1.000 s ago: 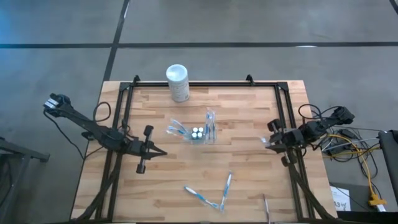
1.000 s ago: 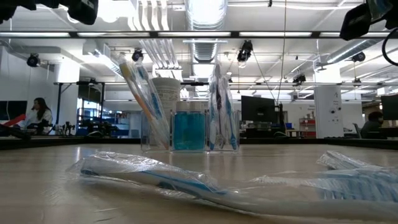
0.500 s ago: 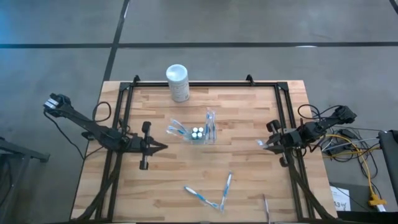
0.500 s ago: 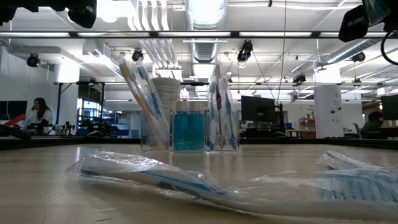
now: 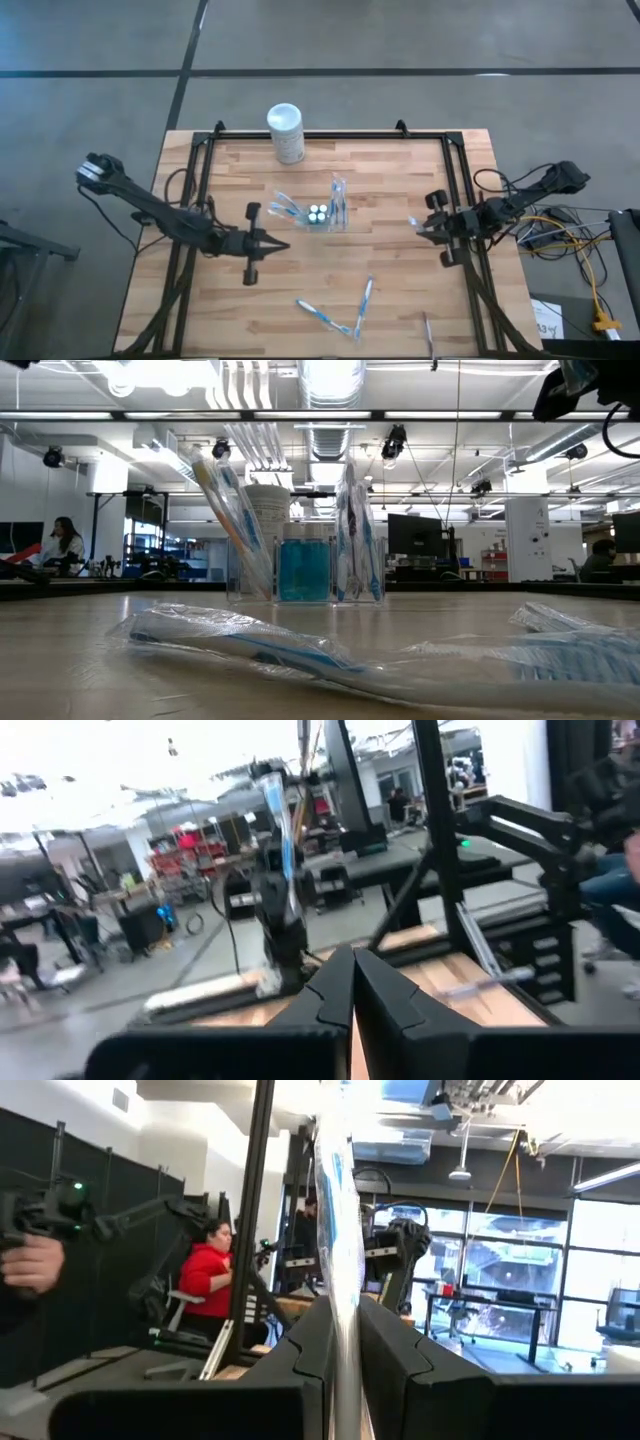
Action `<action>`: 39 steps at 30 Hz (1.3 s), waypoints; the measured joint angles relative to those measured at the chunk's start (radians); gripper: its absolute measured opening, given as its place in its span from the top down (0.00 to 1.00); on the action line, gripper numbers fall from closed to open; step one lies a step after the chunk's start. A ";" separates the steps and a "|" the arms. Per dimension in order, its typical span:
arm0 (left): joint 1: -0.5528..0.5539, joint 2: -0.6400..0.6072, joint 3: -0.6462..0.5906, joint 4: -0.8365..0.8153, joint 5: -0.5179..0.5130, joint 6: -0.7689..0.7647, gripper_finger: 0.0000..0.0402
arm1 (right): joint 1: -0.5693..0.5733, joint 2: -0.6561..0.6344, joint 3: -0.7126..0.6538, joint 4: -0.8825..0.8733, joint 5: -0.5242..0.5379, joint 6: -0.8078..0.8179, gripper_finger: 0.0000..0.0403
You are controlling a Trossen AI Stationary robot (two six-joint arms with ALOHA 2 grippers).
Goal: Pick & Place toothbrushing station
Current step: Put the blue toothbrush into the transparent organizer
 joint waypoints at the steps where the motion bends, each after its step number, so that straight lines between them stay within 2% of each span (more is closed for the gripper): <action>1: 0.003 0.028 0.026 0.017 0.000 0.017 0.97 | 0.000 0.029 0.000 0.037 0.001 -0.004 0.93; 8: 0.053 0.184 0.185 0.082 -0.033 0.021 0.86 | 0.000 0.229 0.009 0.264 0.003 -0.022 0.93; 16: 0.118 0.307 0.294 0.081 0.019 0.014 0.65 | 0.000 0.467 0.190 0.263 0.030 -0.076 0.93; 21: 0.127 0.383 0.348 0.129 0.019 0.106 0.56 | 0.000 0.633 0.338 0.265 0.029 -0.121 0.93; 24: 0.126 0.419 0.385 0.151 0.037 0.176 0.53 | -0.001 0.723 0.417 0.264 0.001 -0.159 0.93; 30: 0.128 0.458 0.447 0.155 0.071 0.176 0.53 | 0.000 0.835 0.527 0.265 -0.006 -0.206 0.93; 39: 0.127 0.463 0.463 0.153 0.183 0.164 0.53 | -0.020 0.915 0.594 0.265 0.000 -0.214 0.93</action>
